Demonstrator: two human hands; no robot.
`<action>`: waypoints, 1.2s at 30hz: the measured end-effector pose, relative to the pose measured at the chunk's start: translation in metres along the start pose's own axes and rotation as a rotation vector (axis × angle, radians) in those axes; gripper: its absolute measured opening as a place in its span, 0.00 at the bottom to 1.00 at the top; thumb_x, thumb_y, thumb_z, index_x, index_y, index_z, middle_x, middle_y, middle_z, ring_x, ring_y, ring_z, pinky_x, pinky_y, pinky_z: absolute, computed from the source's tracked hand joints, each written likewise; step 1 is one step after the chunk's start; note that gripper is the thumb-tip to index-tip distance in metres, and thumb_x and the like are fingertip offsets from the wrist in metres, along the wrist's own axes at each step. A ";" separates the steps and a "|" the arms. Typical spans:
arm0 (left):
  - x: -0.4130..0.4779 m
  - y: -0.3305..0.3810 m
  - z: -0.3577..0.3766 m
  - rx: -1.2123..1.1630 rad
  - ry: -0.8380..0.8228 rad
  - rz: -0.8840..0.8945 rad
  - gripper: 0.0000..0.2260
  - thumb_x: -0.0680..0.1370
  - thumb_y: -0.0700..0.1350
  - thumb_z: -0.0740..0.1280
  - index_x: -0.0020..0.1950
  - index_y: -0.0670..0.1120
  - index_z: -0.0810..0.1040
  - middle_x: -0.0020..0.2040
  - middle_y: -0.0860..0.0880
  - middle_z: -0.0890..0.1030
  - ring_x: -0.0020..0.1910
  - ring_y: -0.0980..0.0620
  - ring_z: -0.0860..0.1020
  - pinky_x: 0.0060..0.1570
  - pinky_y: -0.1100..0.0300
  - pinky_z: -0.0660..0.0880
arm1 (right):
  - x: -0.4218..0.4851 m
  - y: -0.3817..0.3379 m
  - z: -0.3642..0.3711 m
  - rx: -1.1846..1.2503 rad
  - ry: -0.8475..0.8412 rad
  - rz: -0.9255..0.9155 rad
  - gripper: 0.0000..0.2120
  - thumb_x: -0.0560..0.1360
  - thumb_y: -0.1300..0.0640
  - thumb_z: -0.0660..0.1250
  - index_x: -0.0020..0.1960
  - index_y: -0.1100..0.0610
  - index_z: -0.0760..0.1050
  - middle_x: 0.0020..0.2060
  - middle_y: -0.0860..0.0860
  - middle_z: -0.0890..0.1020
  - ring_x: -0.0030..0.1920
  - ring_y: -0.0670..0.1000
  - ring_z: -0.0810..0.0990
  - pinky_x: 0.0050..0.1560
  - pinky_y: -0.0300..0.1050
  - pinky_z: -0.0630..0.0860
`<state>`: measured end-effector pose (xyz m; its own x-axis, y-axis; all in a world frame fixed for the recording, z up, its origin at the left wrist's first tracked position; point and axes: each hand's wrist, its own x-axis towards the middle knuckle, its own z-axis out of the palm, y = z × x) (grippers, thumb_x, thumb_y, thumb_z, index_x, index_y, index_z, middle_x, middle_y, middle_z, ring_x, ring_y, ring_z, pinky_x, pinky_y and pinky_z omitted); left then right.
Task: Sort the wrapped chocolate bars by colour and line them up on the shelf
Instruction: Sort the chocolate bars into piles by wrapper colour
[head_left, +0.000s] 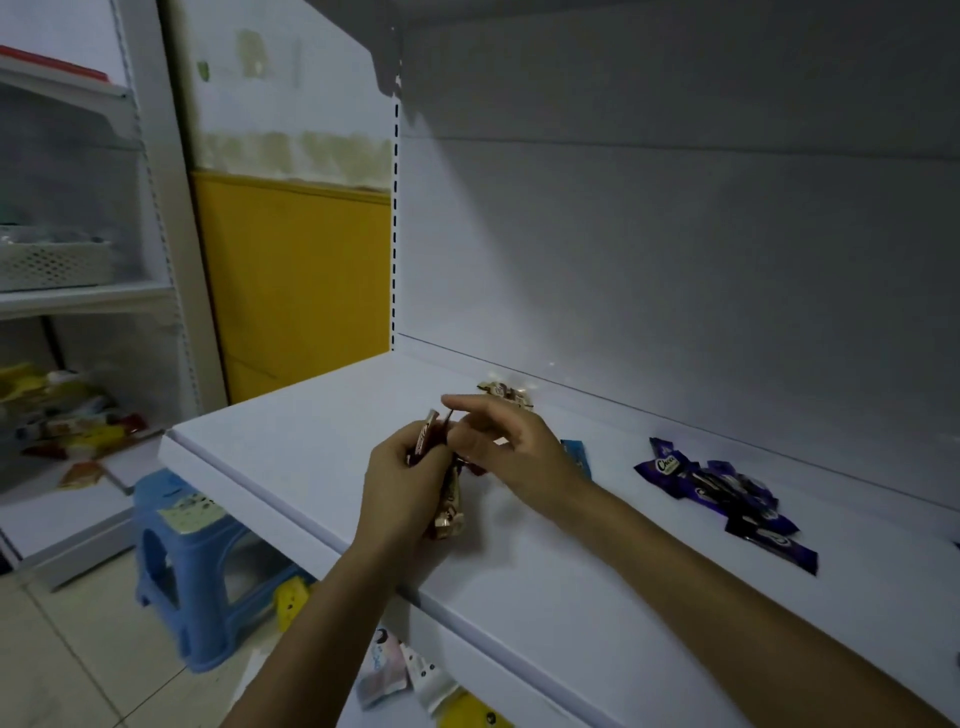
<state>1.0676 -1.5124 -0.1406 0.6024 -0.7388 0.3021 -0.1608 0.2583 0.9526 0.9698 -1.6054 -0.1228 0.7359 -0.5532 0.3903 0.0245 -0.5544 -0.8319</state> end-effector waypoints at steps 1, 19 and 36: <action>0.000 -0.001 0.002 0.040 0.015 0.019 0.11 0.78 0.39 0.64 0.44 0.52 0.83 0.36 0.51 0.84 0.38 0.55 0.81 0.38 0.63 0.75 | -0.001 -0.001 0.000 -0.002 0.005 0.005 0.14 0.69 0.40 0.71 0.53 0.36 0.76 0.46 0.44 0.82 0.49 0.44 0.80 0.54 0.49 0.79; 0.001 -0.011 0.008 0.349 0.085 0.101 0.10 0.75 0.37 0.65 0.47 0.52 0.81 0.44 0.47 0.81 0.46 0.48 0.75 0.38 0.60 0.67 | 0.008 -0.014 0.006 0.219 0.228 0.415 0.09 0.75 0.56 0.65 0.43 0.59 0.82 0.34 0.53 0.82 0.29 0.47 0.78 0.28 0.35 0.72; 0.010 -0.021 0.010 0.418 0.079 0.059 0.11 0.76 0.41 0.65 0.57 0.47 0.82 0.51 0.44 0.79 0.51 0.46 0.75 0.45 0.58 0.68 | 0.077 0.067 -0.054 -0.991 -0.049 0.356 0.16 0.81 0.51 0.52 0.55 0.52 0.78 0.56 0.54 0.79 0.55 0.56 0.75 0.55 0.49 0.69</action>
<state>1.0691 -1.5311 -0.1575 0.6383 -0.6763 0.3678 -0.4896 0.0120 0.8718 0.9911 -1.7186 -0.1272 0.6193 -0.7703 0.1523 -0.7459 -0.6377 -0.1923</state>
